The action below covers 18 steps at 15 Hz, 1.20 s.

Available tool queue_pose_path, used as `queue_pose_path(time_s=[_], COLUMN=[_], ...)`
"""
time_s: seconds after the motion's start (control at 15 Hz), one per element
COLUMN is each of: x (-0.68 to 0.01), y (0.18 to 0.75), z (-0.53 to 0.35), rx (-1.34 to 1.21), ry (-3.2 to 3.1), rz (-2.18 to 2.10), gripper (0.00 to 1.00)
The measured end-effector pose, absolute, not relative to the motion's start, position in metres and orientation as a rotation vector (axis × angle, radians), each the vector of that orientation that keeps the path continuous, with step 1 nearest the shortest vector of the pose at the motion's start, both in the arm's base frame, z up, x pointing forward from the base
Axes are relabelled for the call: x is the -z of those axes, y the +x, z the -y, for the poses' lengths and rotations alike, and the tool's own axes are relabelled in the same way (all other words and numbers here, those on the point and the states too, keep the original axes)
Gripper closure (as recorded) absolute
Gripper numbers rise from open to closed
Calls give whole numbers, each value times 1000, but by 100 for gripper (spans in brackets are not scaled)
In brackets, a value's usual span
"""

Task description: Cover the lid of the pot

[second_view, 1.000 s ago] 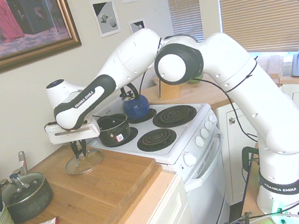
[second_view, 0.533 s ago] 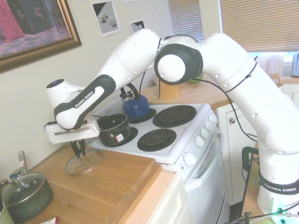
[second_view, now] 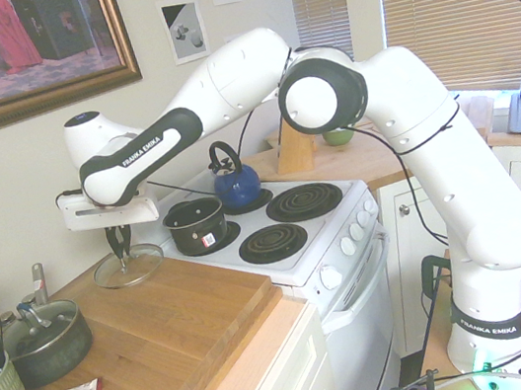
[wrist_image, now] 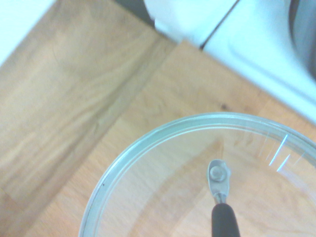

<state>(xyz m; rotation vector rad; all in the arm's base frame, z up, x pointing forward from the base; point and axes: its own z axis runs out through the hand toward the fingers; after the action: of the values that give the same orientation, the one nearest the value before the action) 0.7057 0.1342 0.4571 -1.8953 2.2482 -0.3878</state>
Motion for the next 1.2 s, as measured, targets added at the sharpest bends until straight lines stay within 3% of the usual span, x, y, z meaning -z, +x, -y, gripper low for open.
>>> queue_pose_path(time_s=[0.53, 1.2], x=[-524, -499], y=[675, 656], z=[-29, 87], rx=[409, 302], ry=[-1808, -1724], rz=[-2283, -2380], gripper=[100, 100])
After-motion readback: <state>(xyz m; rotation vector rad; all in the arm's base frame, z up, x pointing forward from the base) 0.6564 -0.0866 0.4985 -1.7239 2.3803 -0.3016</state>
